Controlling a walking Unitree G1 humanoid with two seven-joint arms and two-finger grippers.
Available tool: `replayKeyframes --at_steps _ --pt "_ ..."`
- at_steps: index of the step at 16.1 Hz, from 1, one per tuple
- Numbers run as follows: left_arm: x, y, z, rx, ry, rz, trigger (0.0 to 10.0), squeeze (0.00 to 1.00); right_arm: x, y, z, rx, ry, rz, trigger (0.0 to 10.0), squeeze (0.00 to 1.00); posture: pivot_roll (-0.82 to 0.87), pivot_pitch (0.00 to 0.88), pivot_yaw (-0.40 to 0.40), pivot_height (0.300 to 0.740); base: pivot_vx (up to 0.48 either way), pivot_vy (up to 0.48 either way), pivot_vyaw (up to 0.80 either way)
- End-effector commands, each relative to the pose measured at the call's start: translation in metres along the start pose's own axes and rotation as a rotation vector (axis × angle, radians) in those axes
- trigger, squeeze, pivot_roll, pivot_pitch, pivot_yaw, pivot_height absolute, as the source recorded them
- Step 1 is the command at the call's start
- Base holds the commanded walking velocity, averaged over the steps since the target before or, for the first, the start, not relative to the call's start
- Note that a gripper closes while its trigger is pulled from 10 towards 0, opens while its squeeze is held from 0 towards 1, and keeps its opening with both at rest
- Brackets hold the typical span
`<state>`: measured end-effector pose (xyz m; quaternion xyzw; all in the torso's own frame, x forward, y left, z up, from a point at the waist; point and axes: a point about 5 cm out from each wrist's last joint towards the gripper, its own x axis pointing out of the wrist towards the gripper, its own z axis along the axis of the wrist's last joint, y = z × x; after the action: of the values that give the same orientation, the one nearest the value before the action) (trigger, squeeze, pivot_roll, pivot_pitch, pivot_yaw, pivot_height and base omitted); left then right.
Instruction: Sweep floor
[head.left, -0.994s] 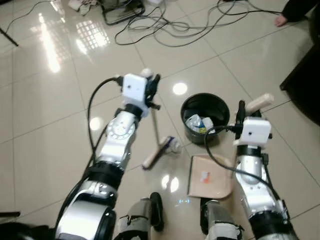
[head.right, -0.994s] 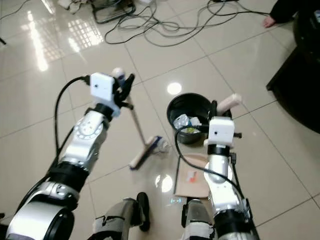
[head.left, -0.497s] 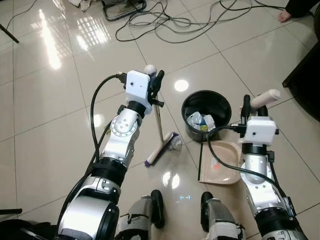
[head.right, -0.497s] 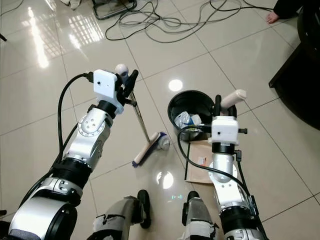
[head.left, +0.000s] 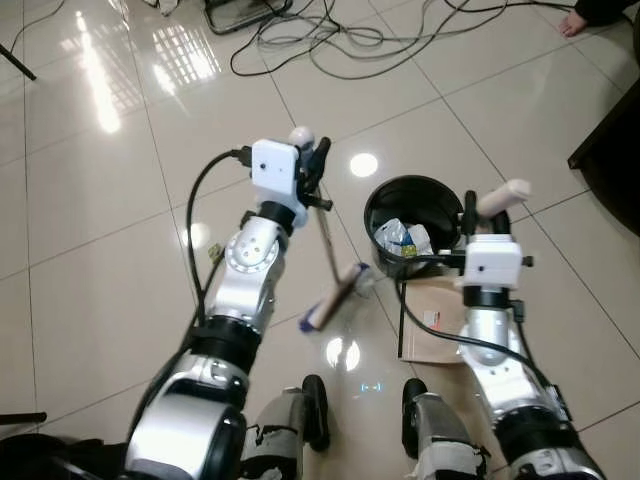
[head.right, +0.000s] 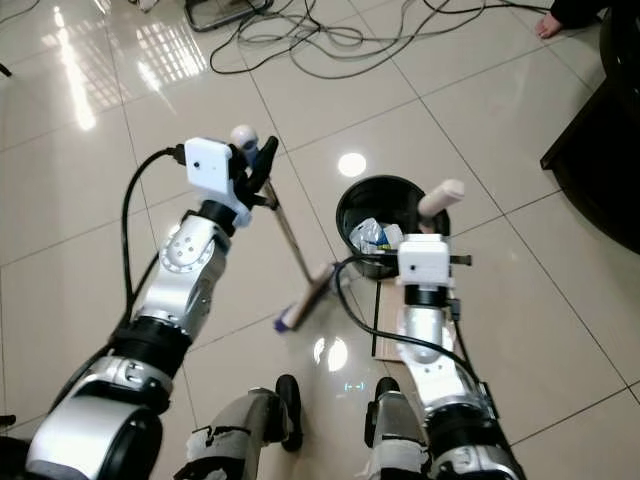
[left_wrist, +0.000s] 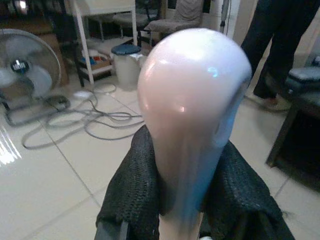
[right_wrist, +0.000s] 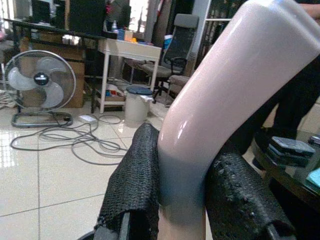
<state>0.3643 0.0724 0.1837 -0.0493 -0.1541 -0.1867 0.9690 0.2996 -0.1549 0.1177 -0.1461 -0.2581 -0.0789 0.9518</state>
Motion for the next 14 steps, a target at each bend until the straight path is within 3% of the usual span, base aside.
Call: replayKeyframes --at_steps 1,3,14 --pt "-0.0041 -0.0033 -0.0037 -0.092 0.01 0.007 10.0 0.0 -0.013 0.0119 -0.0072 0.024 0.056 0.029 10.0 0.0 0.13 0.36 0.165 0.74 0.0 0.0 0.0" --pt "-0.0076 -0.0091 0.0016 -0.143 -0.002 0.003 10.0 0.0 -0.0135 0.012 -0.0086 0.026 0.058 0.021 10.0 0.0 0.12 0.346 0.165 0.74 0.0 0.0 0.0" --pt "-0.0076 -0.0091 0.0016 -0.143 -0.002 0.003 10.0 0.0 -0.0135 0.012 -0.0086 0.026 0.058 0.021 10.0 0.0 0.12 0.346 0.165 0.74 0.0 0.0 0.0"
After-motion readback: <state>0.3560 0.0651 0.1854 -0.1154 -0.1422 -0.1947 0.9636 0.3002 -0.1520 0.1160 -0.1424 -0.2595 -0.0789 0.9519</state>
